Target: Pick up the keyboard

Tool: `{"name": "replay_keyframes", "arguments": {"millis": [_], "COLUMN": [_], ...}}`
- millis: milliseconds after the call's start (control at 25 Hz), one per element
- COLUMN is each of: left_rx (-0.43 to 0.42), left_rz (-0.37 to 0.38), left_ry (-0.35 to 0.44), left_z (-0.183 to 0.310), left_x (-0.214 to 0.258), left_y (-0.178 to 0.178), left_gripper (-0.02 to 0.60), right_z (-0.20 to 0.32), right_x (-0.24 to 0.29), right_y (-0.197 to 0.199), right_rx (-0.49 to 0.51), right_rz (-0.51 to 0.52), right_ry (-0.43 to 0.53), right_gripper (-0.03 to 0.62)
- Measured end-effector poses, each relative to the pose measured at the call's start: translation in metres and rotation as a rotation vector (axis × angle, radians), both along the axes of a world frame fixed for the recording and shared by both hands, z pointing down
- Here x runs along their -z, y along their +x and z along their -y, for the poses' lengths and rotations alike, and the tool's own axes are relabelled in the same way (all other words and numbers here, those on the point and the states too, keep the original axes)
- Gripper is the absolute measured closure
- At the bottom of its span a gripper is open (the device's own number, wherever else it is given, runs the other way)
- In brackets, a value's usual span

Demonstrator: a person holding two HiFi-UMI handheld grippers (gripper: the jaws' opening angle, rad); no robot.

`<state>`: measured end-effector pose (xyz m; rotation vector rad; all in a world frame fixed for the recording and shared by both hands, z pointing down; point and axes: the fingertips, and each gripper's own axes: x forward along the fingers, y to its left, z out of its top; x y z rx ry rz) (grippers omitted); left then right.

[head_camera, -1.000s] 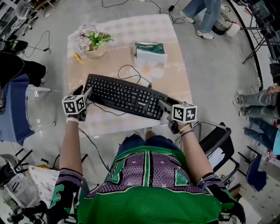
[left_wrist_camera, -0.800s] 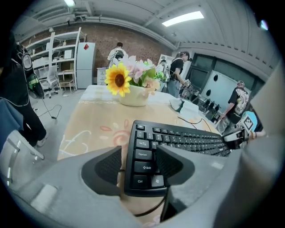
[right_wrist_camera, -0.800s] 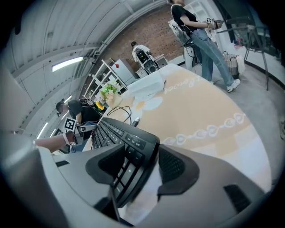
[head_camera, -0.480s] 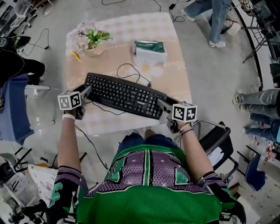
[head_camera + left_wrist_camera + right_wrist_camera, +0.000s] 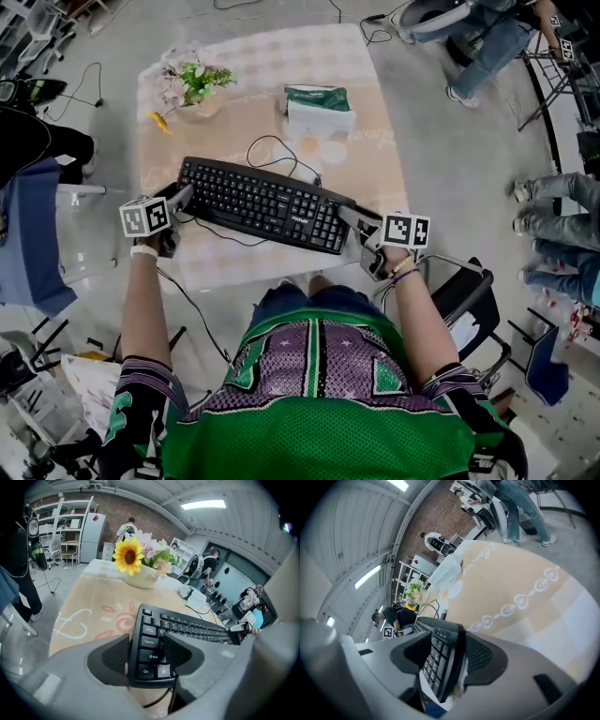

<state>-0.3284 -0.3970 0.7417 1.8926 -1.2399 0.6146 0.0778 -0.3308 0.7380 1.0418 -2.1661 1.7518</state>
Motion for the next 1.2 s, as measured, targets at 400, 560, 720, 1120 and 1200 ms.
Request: {"name": "replay_keyframes", "arguments": {"millis": [400, 560, 720, 1120, 1200], "left_rx": [0.006, 0.014, 0.021, 0.016, 0.016], "left_rz": [-0.028, -0.027, -0.029, -0.038, -0.043], "left_ry": [0.006, 0.008, 0.005, 0.007, 0.019], "left_z": [0.000, 0.001, 0.002, 0.001, 0.002], "left_x": [0.002, 0.003, 0.000, -0.001, 0.003], "left_y": [0.002, 0.003, 0.000, 0.003, 0.005], "left_gripper": [0.357, 0.357, 0.357, 0.354, 0.354], "right_z": [0.010, 0.015, 0.013, -0.007, -0.006], "right_x": [0.006, 0.006, 0.004, 0.005, 0.001], "right_y": [0.004, 0.011, 0.015, -0.054, -0.054], "right_rx": [-0.227, -0.301, -0.355, -0.057, -0.032], "right_rz": [0.220, 0.320, 0.449, 0.393, 0.355], "right_ry": [-0.075, -0.096, -0.137, -0.139, -0.124], "right_gripper": [0.370, 0.370, 0.392, 0.408, 0.428]}}
